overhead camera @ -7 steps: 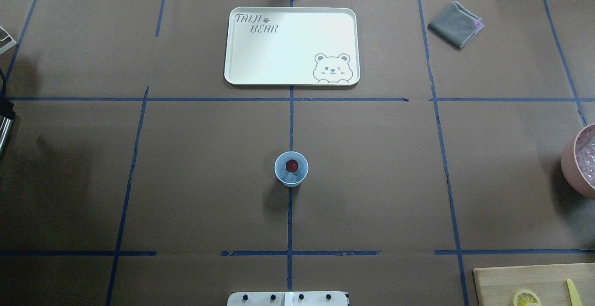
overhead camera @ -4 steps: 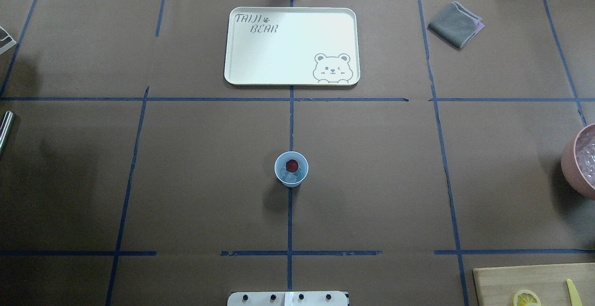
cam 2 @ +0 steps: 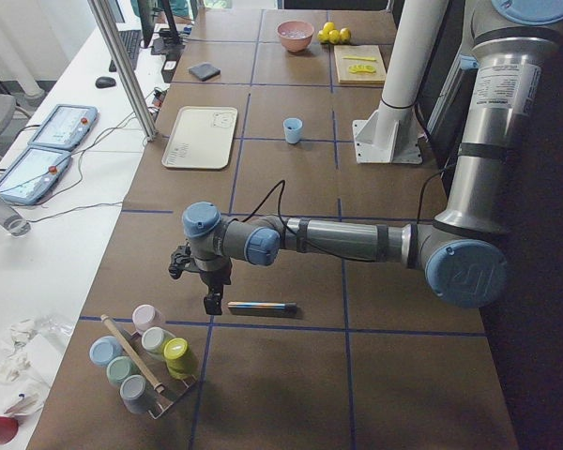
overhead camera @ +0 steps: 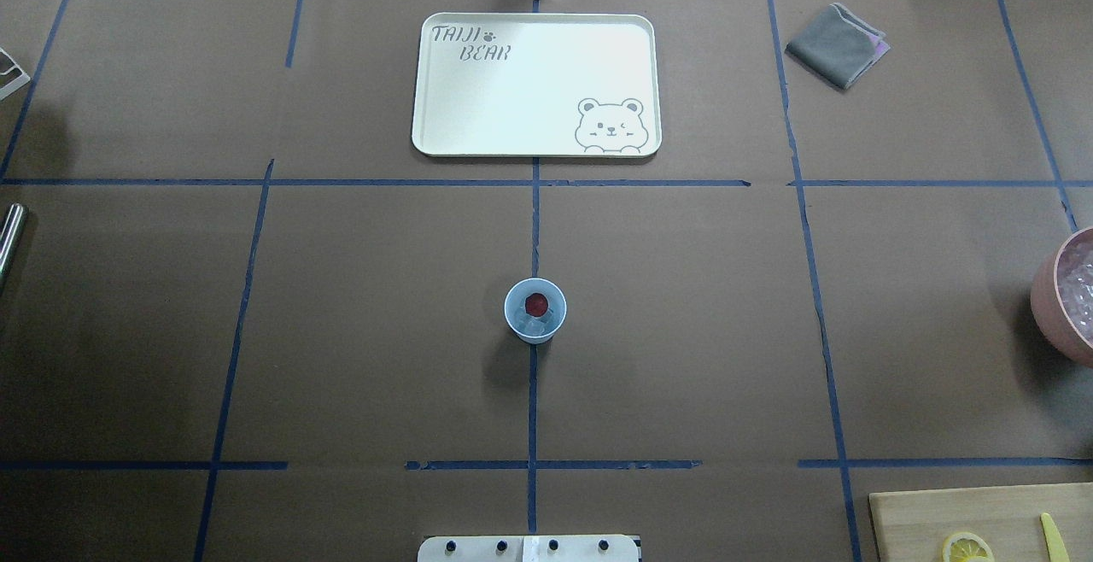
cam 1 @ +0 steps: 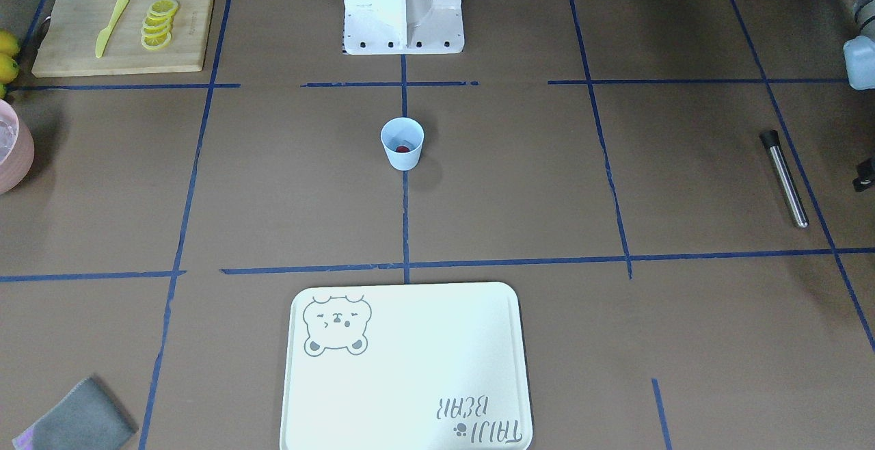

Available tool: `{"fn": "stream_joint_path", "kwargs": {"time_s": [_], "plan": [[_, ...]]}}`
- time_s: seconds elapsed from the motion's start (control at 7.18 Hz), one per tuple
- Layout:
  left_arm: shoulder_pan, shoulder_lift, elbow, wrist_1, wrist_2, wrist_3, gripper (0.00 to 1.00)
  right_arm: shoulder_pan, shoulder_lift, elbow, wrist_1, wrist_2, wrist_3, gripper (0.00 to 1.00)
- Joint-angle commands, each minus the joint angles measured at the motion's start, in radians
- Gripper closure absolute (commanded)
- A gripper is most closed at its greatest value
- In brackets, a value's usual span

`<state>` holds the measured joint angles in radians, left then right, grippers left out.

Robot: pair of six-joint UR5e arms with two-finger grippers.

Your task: Mash ice and strawberries in cup

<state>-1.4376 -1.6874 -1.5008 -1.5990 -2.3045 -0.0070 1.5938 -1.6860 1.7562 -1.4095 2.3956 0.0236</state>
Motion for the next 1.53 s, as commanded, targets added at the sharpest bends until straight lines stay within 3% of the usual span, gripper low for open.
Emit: {"fn": "stream_joint_path", "kwargs": {"time_s": [0.0,0.42,1.39], "plan": [[-0.061,0.018,-0.004,0.071,-0.041,0.111,0.0,0.0,0.002,-0.015,-0.003,0.008,0.007,0.01],[-0.187,0.043,-0.001,0.108,-0.038,0.185,0.0,0.0,-0.001,-0.02,-0.005,0.016,0.007,0.01],[-0.19,0.077,-0.015,0.106,-0.042,0.182,0.0,0.0,-0.004,-0.018,-0.002,0.016,0.007,0.01]]}}
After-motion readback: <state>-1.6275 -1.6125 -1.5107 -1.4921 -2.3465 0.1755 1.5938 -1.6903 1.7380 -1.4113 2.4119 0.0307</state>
